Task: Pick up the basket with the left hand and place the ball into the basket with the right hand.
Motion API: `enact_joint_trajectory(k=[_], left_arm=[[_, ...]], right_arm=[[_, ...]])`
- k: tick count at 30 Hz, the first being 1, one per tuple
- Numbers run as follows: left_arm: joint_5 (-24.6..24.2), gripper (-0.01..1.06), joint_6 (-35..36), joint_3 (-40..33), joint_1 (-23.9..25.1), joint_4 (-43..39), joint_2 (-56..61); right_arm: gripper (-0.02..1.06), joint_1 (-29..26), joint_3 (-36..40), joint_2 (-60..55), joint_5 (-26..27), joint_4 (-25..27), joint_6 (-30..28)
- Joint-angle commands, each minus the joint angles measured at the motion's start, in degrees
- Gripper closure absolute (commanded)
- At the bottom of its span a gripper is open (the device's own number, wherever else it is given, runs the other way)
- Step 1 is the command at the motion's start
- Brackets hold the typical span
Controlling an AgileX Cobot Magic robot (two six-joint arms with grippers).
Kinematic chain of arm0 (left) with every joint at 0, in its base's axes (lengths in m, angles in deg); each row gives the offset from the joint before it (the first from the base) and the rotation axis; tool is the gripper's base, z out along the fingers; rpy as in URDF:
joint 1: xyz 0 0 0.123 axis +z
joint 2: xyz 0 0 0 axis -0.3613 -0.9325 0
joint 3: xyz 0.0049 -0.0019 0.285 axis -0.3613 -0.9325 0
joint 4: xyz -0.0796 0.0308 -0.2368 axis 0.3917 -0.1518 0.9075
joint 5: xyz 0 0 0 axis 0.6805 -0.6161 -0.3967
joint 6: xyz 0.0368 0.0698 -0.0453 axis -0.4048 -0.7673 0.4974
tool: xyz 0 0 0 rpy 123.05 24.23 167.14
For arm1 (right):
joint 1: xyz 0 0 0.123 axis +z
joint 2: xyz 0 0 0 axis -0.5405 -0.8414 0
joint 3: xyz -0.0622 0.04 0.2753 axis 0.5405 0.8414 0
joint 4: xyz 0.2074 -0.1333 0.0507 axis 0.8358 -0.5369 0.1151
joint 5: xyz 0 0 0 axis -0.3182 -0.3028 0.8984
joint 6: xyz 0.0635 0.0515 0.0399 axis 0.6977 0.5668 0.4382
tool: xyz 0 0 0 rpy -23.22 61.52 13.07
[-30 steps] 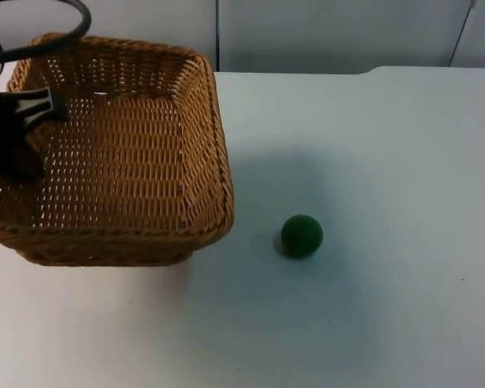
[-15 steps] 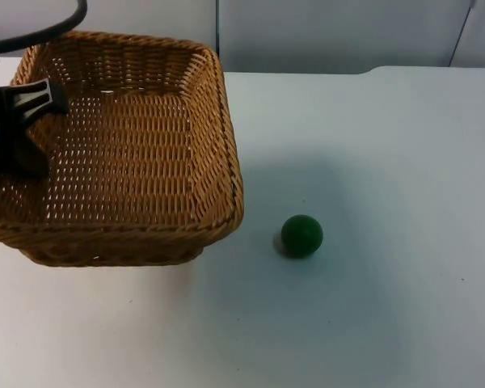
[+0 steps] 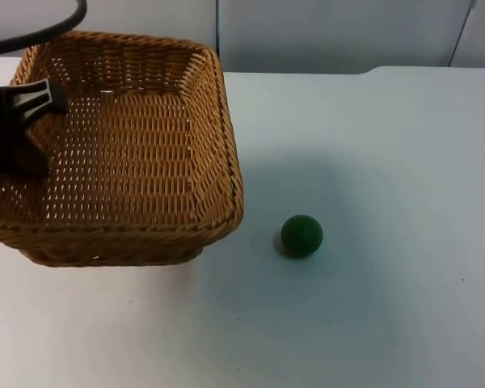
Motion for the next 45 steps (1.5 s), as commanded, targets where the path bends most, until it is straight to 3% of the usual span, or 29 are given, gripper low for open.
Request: enact_joint_trajectory(k=[1, 4, 10, 13, 16, 21, 23, 25, 27, 28, 30, 31, 35, 40, 45], left_arm=[[-0.1, 1.05, 0.3, 0.0, 0.0, 1.1, 0.8], [-0.2, 1.05, -0.7, 0.0, 0.0, 1.1, 0.8], [-0.2, 1.05, -2.3, 0.0, 0.0, 1.1, 0.8], [-0.2, 1.05, -2.4, 0.0, 0.0, 1.1, 0.8], [-0.2, 1.05, -2.7, 0.0, 0.0, 1.1, 0.8], [-0.2, 1.05, -2.7, 0.0, 0.0, 1.1, 0.8], [-0.2, 1.05, -2.7, 0.0, 0.0, 1.1, 0.8], [-0.2, 1.05, -2.7, 0.0, 0.0, 1.1, 0.8], [-0.1, 1.05, -2.8, 0.0, 0.0, 1.1, 0.8], [-0.1, 1.05, -2.8, 0.0, 0.0, 1.1, 0.8], [0.1, 1.05, -2.8, 0.0, 0.0, 1.1, 0.8], [0.2, 1.05, -2.9, 0.0, 0.0, 1.1, 0.8], [0.9, 1.05, -4.9, 0.0, 0.0, 1.1, 0.8], [1.1, 1.05, -5.7, 0.0, 0.0, 1.1, 0.8], [0.1, 1.05, -5.7, 0.0, 0.0, 1.1, 0.8]], right_arm=[[1.05, -0.4, 0.3, 0.2, 0.6, -0.3, 0.1], [1.05, -0.4, 0.3, 0.2, 0.6, -0.3, 0.1], [1.05, -0.4, -0.4, -13.3, 1.6, -0.4, 0.1], [1.05, -0.4, -1.6, -20.0, 5.4, -0.3, 0.1], [1.05, -0.4, -4.8, -33.3, 13.4, -0.1, -0.1], [1.05, -0.4, -11.3, -51.1, 16.8, 0.8, -1.0], [1.03, -0.4, -13.0, -55.9, 16.9, 2.5, -3.6], [0.96, -0.4, -17.2, -64.0, 16.8, 11.5, -11.1], [0.84, -0.4, -20.8, -73.9, 16.8, 25.4, -22.3], [0.84, -0.4, -20.8, -73.9, 16.8, 25.4, -22.3], [0.79, 0.2, -22.8, -80.9, 17.1, 34.4, -30.9], [0.78, 1.1, -23.5, -83.5, 17.7, 36.1, -33.9], [0.69, 5.7, -25.4, -91.4, 20.4, 37.0, -38.9], [0.57, 12.8, -28.5, -98.8, 25.8, 36.8, -39.4], [0.56, 18.7, -33.7, -102.4, 26.7, 36.8, -38.9]])
